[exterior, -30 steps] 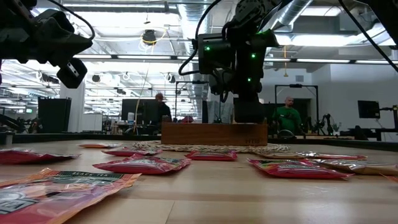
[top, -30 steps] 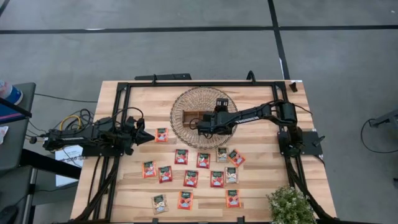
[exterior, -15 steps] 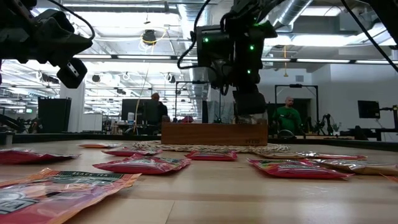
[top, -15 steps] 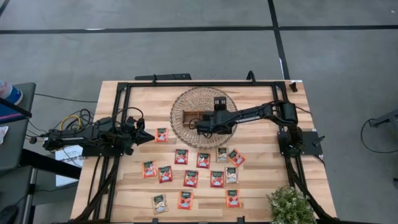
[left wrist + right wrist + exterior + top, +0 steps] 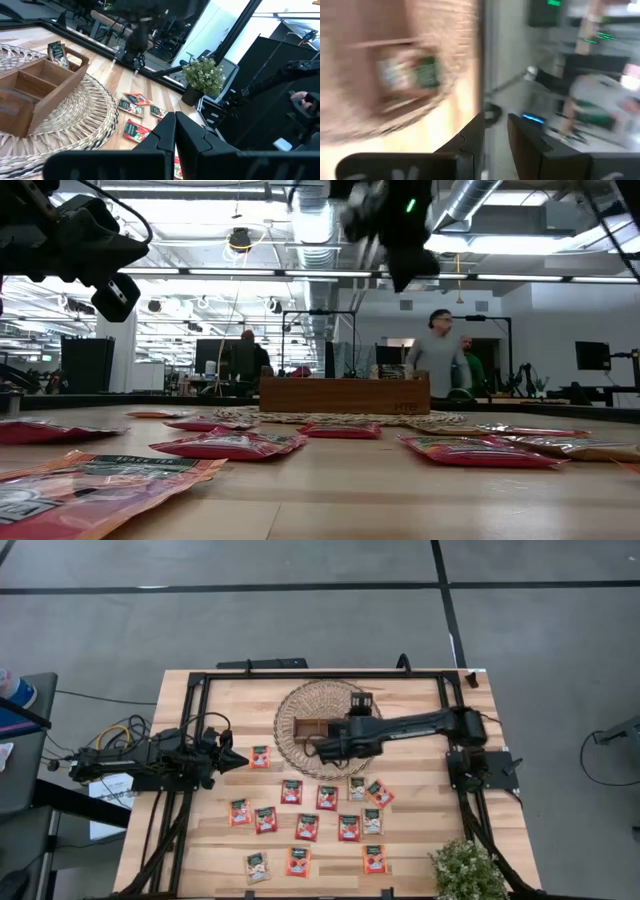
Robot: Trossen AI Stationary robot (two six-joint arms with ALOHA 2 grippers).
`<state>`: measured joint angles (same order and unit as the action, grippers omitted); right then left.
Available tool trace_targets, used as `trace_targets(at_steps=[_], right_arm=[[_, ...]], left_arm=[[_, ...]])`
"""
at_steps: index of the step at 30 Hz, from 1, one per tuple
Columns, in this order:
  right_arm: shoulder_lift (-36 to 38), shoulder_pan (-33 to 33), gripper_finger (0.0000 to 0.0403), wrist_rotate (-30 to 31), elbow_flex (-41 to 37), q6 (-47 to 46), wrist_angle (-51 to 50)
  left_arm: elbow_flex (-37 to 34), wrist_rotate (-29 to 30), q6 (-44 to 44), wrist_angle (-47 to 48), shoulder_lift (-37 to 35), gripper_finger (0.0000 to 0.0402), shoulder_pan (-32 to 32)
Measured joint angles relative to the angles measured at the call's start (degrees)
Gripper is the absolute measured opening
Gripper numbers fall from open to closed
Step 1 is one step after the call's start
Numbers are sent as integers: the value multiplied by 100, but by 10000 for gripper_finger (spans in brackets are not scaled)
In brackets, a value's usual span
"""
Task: Pick & Place Tea
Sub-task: Put the top right brown tea bag into the right slot of the wooden organizer
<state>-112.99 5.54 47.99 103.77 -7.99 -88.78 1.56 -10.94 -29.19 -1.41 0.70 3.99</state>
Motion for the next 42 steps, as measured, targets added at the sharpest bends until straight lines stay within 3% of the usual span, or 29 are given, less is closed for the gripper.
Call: trace_targets(at_steps=[9,16,19,28,34,42], right_arm=[[1189,793,77,-1053,15,-820,-87],[1698,1283,77,-3158,9,-857,191],[1755,1412,77,-3700,9,-871,297],[1600,1304,77,-4233,-18,-799,301],[1518,1186,81,-4397,-394,-736,920],[1506,1108,146,-4522,-1566,-807,1992]], left_arm=[[0,0,-19,0,-1,0,-1],[0,2,-25,0,-1,0,0],[0,1,-24,0,-1,0,1],[0,2,-24,0,1,0,0],[0,0,-24,0,1,0,0],[0,2,-24,0,1,0,1]])
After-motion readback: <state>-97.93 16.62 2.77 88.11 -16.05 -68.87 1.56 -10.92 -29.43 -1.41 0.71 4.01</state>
